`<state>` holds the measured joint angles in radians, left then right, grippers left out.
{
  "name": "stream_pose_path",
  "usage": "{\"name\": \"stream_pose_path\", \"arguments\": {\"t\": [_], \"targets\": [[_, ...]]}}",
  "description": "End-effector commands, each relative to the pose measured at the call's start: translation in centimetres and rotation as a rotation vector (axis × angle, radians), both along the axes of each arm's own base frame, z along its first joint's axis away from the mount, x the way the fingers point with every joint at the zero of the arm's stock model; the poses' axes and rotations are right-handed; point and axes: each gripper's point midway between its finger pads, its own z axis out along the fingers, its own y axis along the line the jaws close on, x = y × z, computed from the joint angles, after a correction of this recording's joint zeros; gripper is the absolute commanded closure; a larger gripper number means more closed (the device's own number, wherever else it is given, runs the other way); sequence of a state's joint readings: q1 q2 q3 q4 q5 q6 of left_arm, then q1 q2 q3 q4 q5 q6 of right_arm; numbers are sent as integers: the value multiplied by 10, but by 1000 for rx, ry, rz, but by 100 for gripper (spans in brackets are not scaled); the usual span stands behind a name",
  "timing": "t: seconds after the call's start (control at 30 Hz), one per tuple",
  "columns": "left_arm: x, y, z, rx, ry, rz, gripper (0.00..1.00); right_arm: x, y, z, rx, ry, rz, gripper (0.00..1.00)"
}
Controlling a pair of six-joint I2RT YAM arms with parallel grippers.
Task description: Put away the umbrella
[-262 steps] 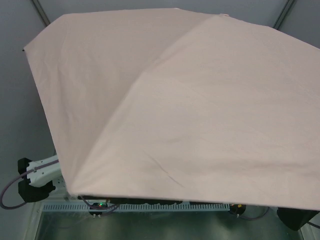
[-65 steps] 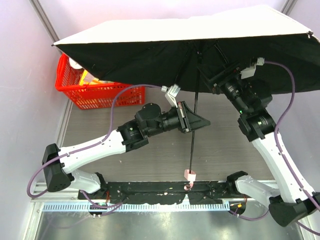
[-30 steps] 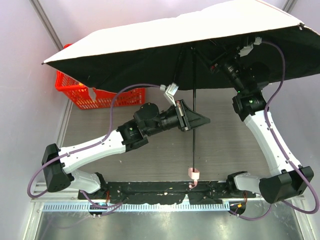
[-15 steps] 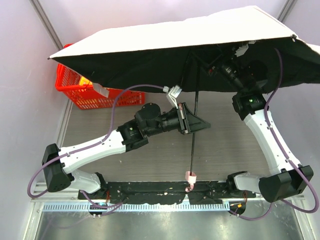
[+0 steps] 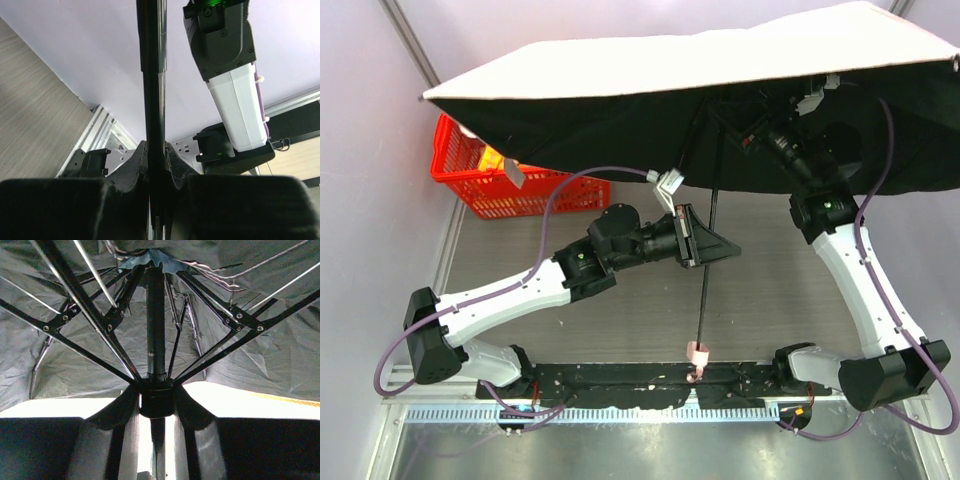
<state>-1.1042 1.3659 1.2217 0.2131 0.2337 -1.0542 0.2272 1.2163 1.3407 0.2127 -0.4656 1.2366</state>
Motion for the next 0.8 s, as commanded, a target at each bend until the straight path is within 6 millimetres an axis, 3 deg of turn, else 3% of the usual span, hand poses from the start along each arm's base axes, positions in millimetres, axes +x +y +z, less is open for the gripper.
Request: {"name": "stream_pose_path", "arguments": {"t": [0.0, 0.07, 0.17, 0.3, 0.37, 0.43, 0.5, 0.63, 0.77], "targets": [[-11, 11, 41, -97, -115, -20, 100, 4, -9, 24, 57, -47, -27, 98], [-3, 14, 39, -77, -115, 19, 100, 4, -3, 15, 33, -16, 7, 99], [27, 27, 42, -58, -90, 130, 100, -19, 17, -9, -25, 10, 91, 99], [69, 50, 62, -73, -71, 227, 100, -80, 41, -65, -43, 106, 177, 99], [67, 42, 71, -86, -81, 200, 100, -102, 41, -104, -31, 159, 178, 99], [59, 26, 75, -117, -71, 140, 100, -110, 37, -116, -9, 179, 172, 99], [51, 9, 66, -99, -61, 106, 100, -113, 33, -118, -12, 171, 152, 99], [42, -3, 45, -113, -13, 56, 97, -96, 26, -96, -10, 123, 108, 99], [29, 3, 13, -66, 22, 27, 69, -71, 16, -81, 62, 123, 82, 99]]}}
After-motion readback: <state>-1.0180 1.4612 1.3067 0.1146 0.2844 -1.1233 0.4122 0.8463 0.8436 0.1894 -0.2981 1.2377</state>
